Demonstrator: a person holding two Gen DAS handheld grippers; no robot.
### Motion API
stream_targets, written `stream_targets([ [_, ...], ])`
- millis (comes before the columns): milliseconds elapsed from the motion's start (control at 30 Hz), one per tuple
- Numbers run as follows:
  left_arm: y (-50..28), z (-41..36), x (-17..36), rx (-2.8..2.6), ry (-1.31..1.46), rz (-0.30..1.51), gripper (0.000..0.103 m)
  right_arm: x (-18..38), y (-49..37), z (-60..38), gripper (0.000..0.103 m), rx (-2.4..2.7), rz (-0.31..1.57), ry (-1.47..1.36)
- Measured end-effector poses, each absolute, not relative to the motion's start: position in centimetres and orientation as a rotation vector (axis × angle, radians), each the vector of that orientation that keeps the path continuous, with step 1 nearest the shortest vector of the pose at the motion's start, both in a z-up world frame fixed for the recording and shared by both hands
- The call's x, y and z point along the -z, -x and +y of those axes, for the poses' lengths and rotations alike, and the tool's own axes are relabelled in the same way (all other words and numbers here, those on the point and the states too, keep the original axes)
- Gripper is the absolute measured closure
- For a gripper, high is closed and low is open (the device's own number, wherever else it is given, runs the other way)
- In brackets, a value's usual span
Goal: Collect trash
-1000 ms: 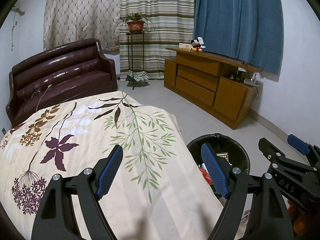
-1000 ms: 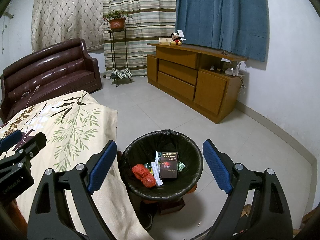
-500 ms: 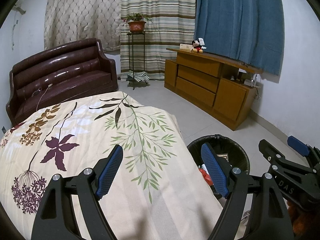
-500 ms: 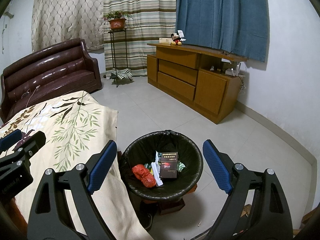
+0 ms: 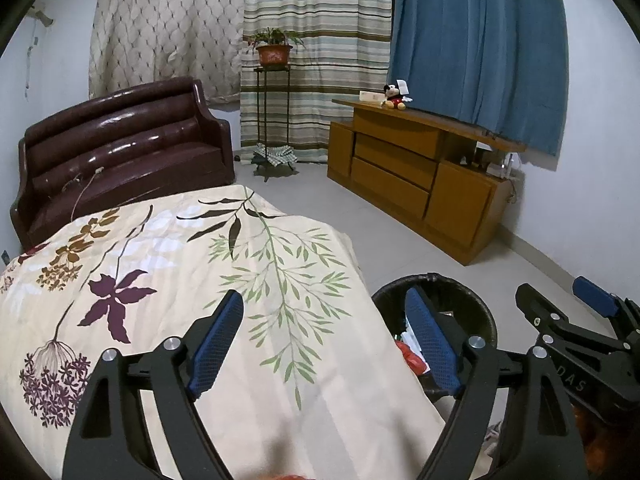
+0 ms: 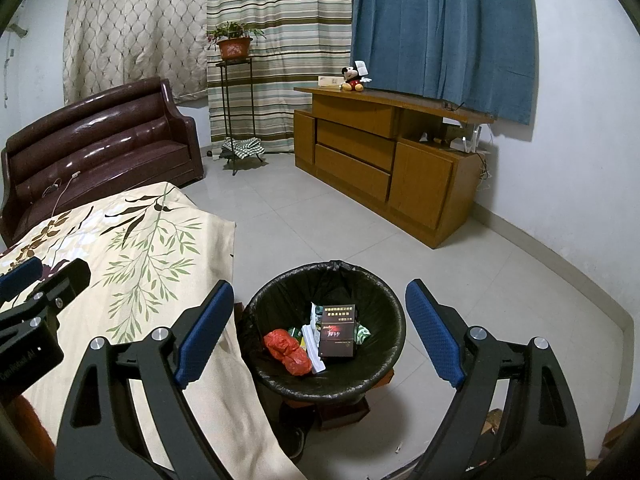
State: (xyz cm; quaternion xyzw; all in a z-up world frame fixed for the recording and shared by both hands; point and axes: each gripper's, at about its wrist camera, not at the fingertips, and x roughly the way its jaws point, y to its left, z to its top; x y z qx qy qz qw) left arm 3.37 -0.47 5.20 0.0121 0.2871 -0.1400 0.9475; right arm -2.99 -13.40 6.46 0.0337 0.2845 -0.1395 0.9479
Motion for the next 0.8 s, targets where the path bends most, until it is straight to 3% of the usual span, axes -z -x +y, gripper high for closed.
stream_targets([
  [800, -3.9, 0.2, -4.1, 0.244, -0.011, 0.603, 0.021, -6.5, 3.0, -13.4, 0.017, 0.283, 0.582, -0.067],
])
